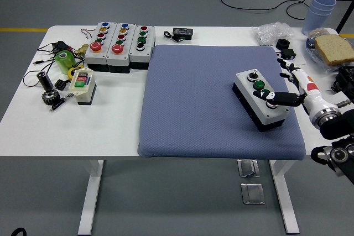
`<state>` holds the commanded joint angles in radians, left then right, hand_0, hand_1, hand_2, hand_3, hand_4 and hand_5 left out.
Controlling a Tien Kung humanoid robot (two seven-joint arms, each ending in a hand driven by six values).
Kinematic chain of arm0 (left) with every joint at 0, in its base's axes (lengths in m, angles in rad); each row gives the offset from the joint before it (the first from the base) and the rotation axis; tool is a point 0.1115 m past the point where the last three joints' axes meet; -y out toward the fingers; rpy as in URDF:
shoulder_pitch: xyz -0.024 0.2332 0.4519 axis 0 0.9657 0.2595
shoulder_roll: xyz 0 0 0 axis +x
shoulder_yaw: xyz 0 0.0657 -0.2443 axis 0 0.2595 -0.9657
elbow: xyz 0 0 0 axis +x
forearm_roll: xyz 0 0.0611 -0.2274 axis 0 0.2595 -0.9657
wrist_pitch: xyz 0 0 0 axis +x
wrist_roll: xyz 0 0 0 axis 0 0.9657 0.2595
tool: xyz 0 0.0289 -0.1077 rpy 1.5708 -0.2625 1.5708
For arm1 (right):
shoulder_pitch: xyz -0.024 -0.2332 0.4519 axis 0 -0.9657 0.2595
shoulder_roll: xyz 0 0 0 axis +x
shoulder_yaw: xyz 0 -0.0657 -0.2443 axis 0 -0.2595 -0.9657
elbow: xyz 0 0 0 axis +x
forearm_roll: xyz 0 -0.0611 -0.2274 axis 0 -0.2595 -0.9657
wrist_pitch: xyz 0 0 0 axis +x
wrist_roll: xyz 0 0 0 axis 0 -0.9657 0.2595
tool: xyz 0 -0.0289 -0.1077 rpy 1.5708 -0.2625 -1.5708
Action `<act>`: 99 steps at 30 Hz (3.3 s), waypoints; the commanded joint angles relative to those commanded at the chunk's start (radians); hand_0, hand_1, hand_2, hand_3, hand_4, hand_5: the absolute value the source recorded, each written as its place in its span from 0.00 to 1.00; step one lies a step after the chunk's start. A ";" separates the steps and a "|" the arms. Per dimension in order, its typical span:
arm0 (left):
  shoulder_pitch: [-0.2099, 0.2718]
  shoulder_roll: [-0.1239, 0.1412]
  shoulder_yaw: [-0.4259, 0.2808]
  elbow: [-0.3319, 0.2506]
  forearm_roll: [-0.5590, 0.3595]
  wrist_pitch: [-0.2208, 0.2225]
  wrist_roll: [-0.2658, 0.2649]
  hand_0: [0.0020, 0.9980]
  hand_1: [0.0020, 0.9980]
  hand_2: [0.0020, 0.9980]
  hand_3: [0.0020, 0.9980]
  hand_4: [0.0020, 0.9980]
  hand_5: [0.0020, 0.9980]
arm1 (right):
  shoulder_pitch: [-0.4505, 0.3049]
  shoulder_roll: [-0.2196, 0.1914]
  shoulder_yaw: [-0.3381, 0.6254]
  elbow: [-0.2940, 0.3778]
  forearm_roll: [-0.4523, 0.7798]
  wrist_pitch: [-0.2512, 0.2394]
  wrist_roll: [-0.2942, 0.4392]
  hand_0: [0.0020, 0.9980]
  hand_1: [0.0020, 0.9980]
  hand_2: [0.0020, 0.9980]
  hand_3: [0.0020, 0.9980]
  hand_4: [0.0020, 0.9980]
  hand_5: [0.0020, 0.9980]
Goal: Pick up the button,place it on the desk,press the button,press the button
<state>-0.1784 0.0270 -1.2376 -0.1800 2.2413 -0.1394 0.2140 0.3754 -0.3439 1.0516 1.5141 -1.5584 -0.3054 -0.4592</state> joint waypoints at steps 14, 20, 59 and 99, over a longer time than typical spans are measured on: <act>0.000 -0.001 0.003 0.000 -0.004 -0.001 0.000 0.65 0.64 0.63 0.55 0.30 0.85 | 0.060 0.084 -0.068 -0.077 -0.370 0.035 -0.093 1.00 0.93 1.00 1.00 1.00 0.17; 0.004 0.000 0.003 0.000 -0.003 -0.002 0.001 0.65 0.64 0.63 0.55 0.30 0.85 | 0.090 0.112 -0.083 -0.144 -0.320 0.043 -0.119 1.00 0.93 1.00 1.00 1.00 0.19; 0.008 0.000 -0.002 0.000 -0.003 -0.006 -0.002 0.65 0.64 0.63 0.55 0.30 0.85 | 0.200 0.149 -0.135 -0.356 -0.346 0.191 -0.186 0.28 0.28 0.47 0.61 0.80 0.06; 0.008 -0.001 -0.015 0.000 -0.001 -0.013 -0.001 0.65 0.64 0.63 0.55 0.30 0.85 | 0.402 0.070 -0.490 -0.352 -0.409 0.347 0.287 0.24 0.27 0.49 0.61 0.79 0.12</act>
<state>-0.1706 0.0261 -1.2526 -0.1800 2.2401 -0.1521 0.2133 0.7778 -0.2740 0.5611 1.1622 -1.9675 0.0414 -0.1727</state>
